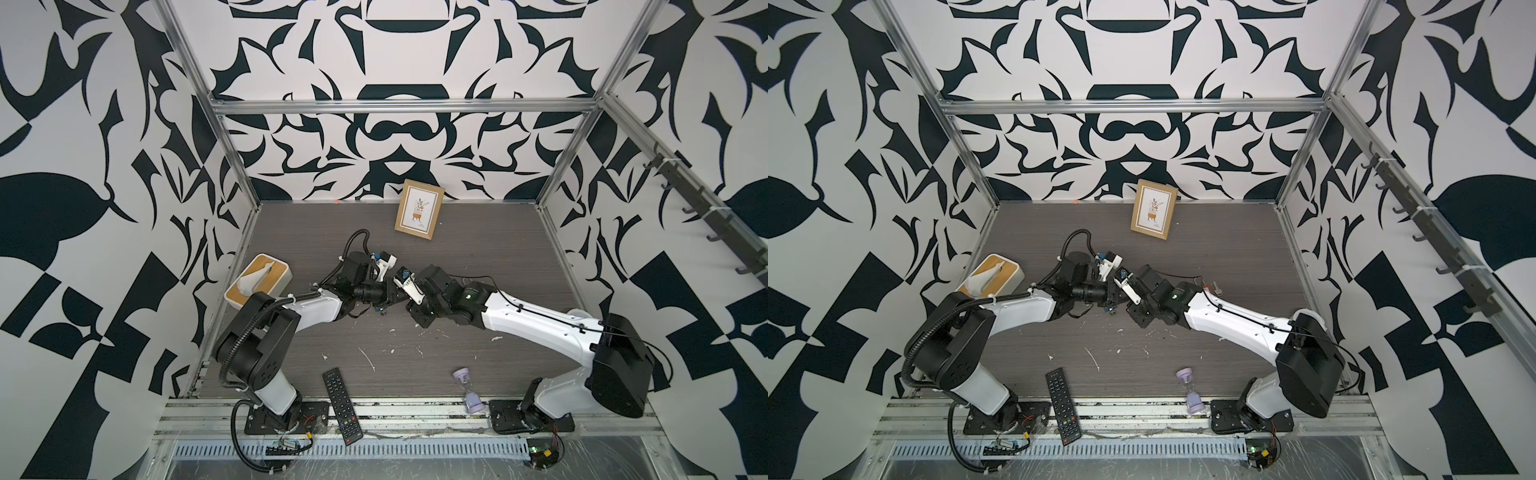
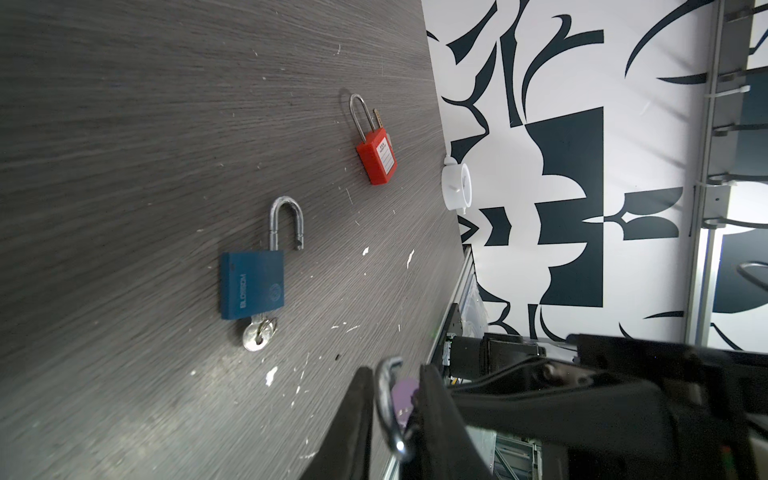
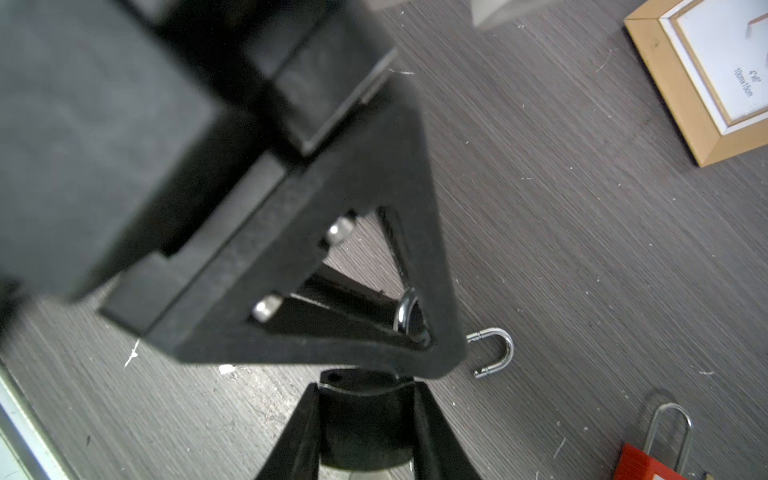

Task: Lock with the key

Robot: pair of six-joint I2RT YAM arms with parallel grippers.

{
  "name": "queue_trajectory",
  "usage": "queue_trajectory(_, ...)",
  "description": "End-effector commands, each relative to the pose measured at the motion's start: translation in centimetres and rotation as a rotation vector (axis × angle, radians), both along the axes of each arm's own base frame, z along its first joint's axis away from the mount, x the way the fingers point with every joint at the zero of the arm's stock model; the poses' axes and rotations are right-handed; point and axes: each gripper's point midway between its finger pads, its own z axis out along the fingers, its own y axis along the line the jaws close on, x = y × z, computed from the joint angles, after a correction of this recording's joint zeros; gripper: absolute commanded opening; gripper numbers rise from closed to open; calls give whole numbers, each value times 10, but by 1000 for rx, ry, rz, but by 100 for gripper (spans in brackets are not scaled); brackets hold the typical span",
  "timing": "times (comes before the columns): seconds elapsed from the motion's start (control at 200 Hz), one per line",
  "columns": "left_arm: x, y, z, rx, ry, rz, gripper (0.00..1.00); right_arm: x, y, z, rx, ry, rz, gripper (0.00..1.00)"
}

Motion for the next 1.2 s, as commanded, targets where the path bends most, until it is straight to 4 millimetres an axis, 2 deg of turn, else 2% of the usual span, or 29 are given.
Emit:
queue_trajectory(0.0, 3, -8, 13, -39, -22, -29, 19, 9, 12, 27, 58, -58, -7, 0)
queue_trajectory(0.215, 4, -10, 9, -46, -6, -35, 12, 10, 13, 23, 51, -55, -10, 0)
queue_trajectory(0.31, 5, -11, 10, -53, 2, -28, 0, 12, 12, 21, 48, -61, -17, 0)
queue_trajectory(0.44, 9, -10, 10, -71, 4, 5, 0, 16, 14, 24, 81, -83, -39, 0)
queue_trajectory(0.5, 10, -10, 11, -79, 6, 18, 0, 21, 13, 30, 110, -97, -73, 15)
queue_trajectory(0.59, 14, -9, 13, -103, 10, 42, 0, 28, 14, 50, 177, -84, -150, 48)
queue_trajectory(0.63, 18, -8, 15, -127, 13, 51, 0, 30, 14, 60, 204, -69, -176, 56)
queue_trajectory(0.67, 22, -5, 16, -146, 28, 66, 0, 33, 11, 71, 228, -58, -219, 59)
queue_trajectory(0.815, 42, 11, 21, -223, 57, 182, 0, 43, -12, 100, 401, 63, -372, 62)
queue_trajectory(0.925, 54, 21, 30, -285, 49, 257, 0, 59, -45, 116, 728, 227, -533, 60)
queue_trajectory(1.03, 63, 27, 36, -328, 48, 317, 0, 70, -73, 114, 1002, 412, -646, 55)
queue_trajectory(1.1, 68, 30, 38, -344, 57, 354, 0, 68, -75, 113, 1047, 451, -647, 55)
queue_trajectory(1.195, 72, 31, 43, -361, 70, 380, 0, 62, -77, 113, 1010, 401, -607, 55)
